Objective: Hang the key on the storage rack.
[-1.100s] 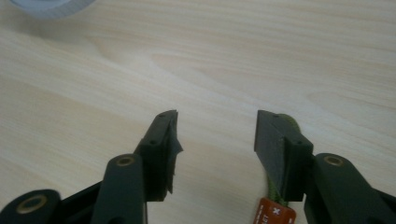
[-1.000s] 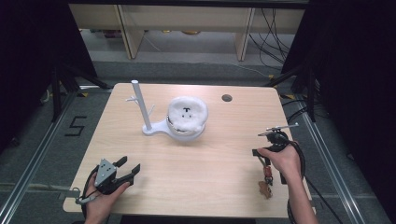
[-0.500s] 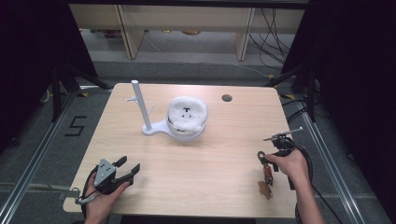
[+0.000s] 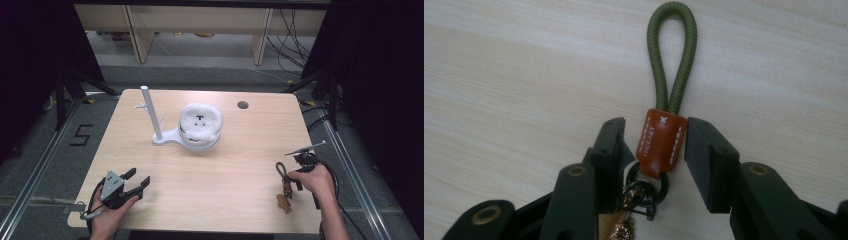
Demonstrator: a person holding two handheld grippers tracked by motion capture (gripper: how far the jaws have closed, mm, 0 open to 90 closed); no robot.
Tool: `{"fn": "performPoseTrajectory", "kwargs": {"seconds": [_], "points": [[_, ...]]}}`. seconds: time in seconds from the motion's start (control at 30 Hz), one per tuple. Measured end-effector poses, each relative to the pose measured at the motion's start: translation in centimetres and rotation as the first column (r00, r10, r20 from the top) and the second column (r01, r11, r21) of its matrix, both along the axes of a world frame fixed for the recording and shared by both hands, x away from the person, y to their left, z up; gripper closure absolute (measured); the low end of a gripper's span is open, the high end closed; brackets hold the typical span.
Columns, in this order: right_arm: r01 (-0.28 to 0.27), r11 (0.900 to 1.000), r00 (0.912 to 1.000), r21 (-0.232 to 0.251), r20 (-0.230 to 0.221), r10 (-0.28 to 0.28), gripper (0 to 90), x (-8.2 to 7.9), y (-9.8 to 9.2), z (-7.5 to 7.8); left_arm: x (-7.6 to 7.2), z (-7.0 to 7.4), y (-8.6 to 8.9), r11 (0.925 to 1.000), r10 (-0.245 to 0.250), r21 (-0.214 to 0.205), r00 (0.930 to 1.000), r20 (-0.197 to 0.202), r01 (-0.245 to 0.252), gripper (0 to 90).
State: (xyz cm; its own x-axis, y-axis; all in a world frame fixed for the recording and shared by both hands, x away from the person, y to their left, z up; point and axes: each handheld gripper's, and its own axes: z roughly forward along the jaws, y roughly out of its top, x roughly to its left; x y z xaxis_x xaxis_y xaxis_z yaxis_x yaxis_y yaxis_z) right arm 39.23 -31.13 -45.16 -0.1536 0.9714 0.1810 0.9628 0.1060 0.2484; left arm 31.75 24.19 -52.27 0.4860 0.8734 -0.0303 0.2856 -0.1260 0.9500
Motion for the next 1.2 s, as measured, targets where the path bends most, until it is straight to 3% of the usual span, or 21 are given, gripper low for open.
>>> {"fn": "performPoseTrajectory", "kwargs": {"seconds": [0.13, 0.17, 0.2, 0.23, 0.3, 0.33, 0.4, 0.47, 0.5, 0.6, 0.63, 0.73, 0.77, 0.8, 0.83, 0.87, 0.93, 0.97, 1.0, 1.2], "points": [[-0.029, 0.9996, 0.9990, -0.003, 0.034, 0.029, 62.0, 0.4, -0.7, -0.7, 0.0, 0.0, 0.0, 1.0000, 0.003, 0.001, 1.0000, -0.001, -0.003, 36.9], [0.024, 0.9997, 0.9994, -0.006, -0.025, -0.024, 63.6, 0.5, -0.4, -0.7, 0.0, 0.0, 0.0, 1.0000, 0.003, -0.002, 1.0000, 0.000, -0.003, 36.9], [-0.002, 0.9999, 0.9999, -0.011, -0.015, 0.002, 64.7, 0.7, -0.8, -1.0, 0.0, 0.0, 0.0, 1.0000, 0.003, -0.001, 1.0000, 0.000, -0.003, 36.9], [0.028, 0.9995, 0.9993, 0.014, -0.026, -0.027, 65.0, 0.6, -0.4, -1.1, 0.0, 0.0, 0.0, 1.0000, 0.003, -0.002, 1.0000, 0.000, -0.003, 36.9], [0.019, 0.9997, 0.9994, 0.015, -0.030, -0.018, 65.0, 0.7, -0.2, -1.3, 0.1, -0.1, 0.0, 0.9999, -0.003, -0.011, 1.0000, 0.006, 0.003, 36.9], [0.054, 0.9982, 0.9975, 0.025, -0.047, -0.053, 65.0, 0.7, 0.1, -1.3, 0.0, -0.1, 0.0, 0.9999, -0.001, -0.010, 1.0000, 0.005, 0.001, 36.9], [-0.007, 1.0000, 0.9995, -0.003, -0.030, 0.007, 65.0, 1.0, -0.4, -1.6, -0.1, 0.0, 0.0, 1.0000, 0.000, -0.003, 1.0000, 0.002, 0.000, 36.9], [0.021, 0.9998, 0.9994, 0.006, -0.027, -0.021, 64.9, 1.1, -0.1, -1.8, -0.1, 0.0, -0.1, 1.0000, -0.001, -0.001, 1.0000, 0.001, 0.001, 36.9], [-0.017, 0.9998, 0.9997, -0.013, -0.018, 0.017, 64.8, 1.3, -0.4, -1.9, -0.1, 0.0, -0.1, 1.0000, -0.001, -0.001, 1.0000, 0.001, 0.001, 36.9], [0.023, 0.9997, 0.9976, -0.004, -0.065, -0.024, 64.4, 1.3, -0.1, -2.0, 0.0, 0.0, -0.1, 1.0000, -0.005, -0.003, 1.0000, 0.006, 0.005, 36.9], [0.022, 0.9998, 0.9989, -0.002, -0.042, -0.022, 64.4, 1.3, 0.0, -2.2, 0.0, -0.1, -0.1, 1.0000, -0.007, -0.003, 0.9999, 0.012, 0.007, 36.9], [-0.017, 0.9998, 0.9992, -0.008, -0.036, 0.017, 66.7, 1.5, -0.3, -2.3, 0.0, -0.1, -0.1, 1.0000, -0.004, -0.006, 1.0000, 0.009, 0.004, 36.9], [0.042, 0.9991, 0.9963, -0.010, -0.075, -0.043, 67.7, 1.4, 0.1, -2.1, 0.0, -0.1, -0.1, 1.0000, -0.008, -0.004, 0.9999, 0.014, 0.008, 36.9], [0.036, 0.9993, 0.9982, -0.002, -0.048, -0.036, 68.5, 1.3, 0.3, -2.3, 0.0, -0.1, -0.1, 1.0000, -0.008, -0.003, 0.9999, 0.013, 0.008, 36.9], [-0.017, 0.9998, 0.9996, -0.013, -0.023, 0.017, 69.3, 1.4, 0.0, -2.3, 0.1, -0.1, -0.1, 0.9999, -0.009, -0.004, 0.9999, 0.013, 0.009, 36.9], [0.004, 0.9996, 0.9989, -0.028, -0.046, -0.005, 70.2, 1.4, 0.2, -2.2, 0.0, -0.1, -0.1, 1.0000, -0.008, -0.003, 0.9999, 0.011, 0.008, 36.9], [-0.006, 0.9997, 0.9984, -0.022, -0.056, 0.005, 73.8, 1.4, 0.3, -2.2, -0.2, 0.0, -0.1, 1.0000, 0.002, 0.004, 1.0000, 0.000, -0.002, 36.9], [0.013, 0.9998, 0.9977, -0.013, -0.067, -0.014, 74.9, 1.4, 0.6, -2.1, 0.0, -0.1, -0.1, 0.9999, -0.011, -0.005, 0.9998, 0.014, 0.011, 36.9], [-0.033, 0.9992, 0.9991, -0.021, -0.027, 0.033, 76.0, 1.5, 0.4, -2.3, -0.1, -0.1, -0.1, 0.9999, -0.008, -0.007, 0.9999, 0.010, 0.008, 36.9], [-0.027, 0.9995, 0.9981, -0.013, -0.055, 0.026, 78.9, 1.5, 0.9, -2.3, -0.2, 0.0, -0.1, 1.0000, 0.001, 0.001, 1.0000, 0.000, -0.001, 36.9]]}}
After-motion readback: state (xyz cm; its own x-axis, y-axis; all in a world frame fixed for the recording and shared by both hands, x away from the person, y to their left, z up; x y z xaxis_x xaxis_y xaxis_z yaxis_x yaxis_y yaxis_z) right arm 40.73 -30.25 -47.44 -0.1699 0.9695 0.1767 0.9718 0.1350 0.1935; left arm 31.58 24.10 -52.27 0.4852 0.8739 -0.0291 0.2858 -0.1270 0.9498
